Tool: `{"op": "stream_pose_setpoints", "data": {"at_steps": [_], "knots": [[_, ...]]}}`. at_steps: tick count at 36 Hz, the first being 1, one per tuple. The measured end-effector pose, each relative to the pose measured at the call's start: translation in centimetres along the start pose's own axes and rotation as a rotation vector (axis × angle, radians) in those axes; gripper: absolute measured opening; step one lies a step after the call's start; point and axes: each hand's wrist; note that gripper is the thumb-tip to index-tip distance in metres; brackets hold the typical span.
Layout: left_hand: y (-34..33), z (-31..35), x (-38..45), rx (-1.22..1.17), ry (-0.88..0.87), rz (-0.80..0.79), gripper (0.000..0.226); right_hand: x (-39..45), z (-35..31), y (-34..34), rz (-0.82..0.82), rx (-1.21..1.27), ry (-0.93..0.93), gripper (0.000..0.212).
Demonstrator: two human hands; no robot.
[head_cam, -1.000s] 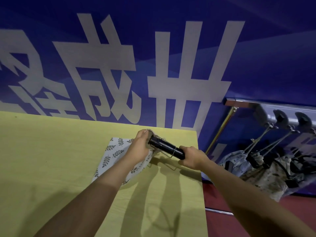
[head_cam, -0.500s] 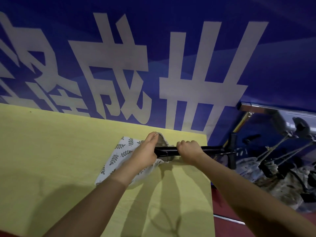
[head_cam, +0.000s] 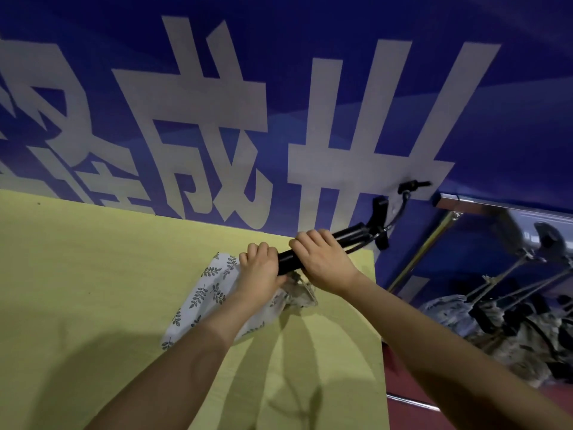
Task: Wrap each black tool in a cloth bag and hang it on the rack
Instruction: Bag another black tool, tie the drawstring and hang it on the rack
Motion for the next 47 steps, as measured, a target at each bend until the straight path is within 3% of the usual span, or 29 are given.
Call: {"op": "stream_pose_setpoints", "data": {"at_steps": [5,11,15,19,22,25,32,35,40,43,47], "knots": [[0.2,-0.8,0.4,-0.06,0.033,0.054,0.039,-1.6,-0.3,-0.5,0.103,0.138,-0.027,0.022],[0.1,-1.3,-0.1,-0.018,0.02,0.052,0.036,-3.1,-2.2,-1.9,0.161,0.124,-0.084,0.015],[0.2,-1.7,-0.2,-0.057,0.058,0.078,0.039,-4.2,-2.3,-2.9,-0.018,0.197,-0.069,0.02],[0.4,-1.7,-0.4,-0.104,0.051,0.102,0.041,-3.4,-2.6,-2.6,-0.373,0.413,-0.336,0.05],[0.6,-1.5,-0.6,-0.197,0.06,0.125,0.042,-2.5,-2.7,-2.5,-0.49,0.478,-0.432,0.045],[0.8,-1.6,-0.9,-0.27,0.068,0.144,0.038,-1.9,-2.8,-2.2,-0.435,0.59,-0.498,0.025],[0.2,-2.4,-1.9,-0.423,0.137,0.157,0.037,-0.8,-1.1,0.0,-0.094,1.333,-0.999,0.017],[0.0,-2.3,-2.3,-0.46,0.183,0.163,0.037,0.2,-0.1,1.8,0.073,1.595,-1.124,0.019],[0.1,-2.4,-2.9,-0.476,0.231,0.193,0.038,1.7,1.4,4.3,0.184,1.869,-1.048,0.031],[0.5,-2.3,-3.1,-0.491,0.216,0.213,0.037,2.7,1.6,5.7,0.132,1.898,-0.899,0.04],[1.4,-2.1,-3.3,-0.491,0.2,0.232,0.036,3.8,1.7,6.6,0.13,1.928,-0.806,0.027]]}}
Point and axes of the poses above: each hand's wrist, its own x-axis towards the middle knuckle, its own y-axis out of the back of the hand, z = x × y, and after that the axes turned 2 degrees about y, right-handed
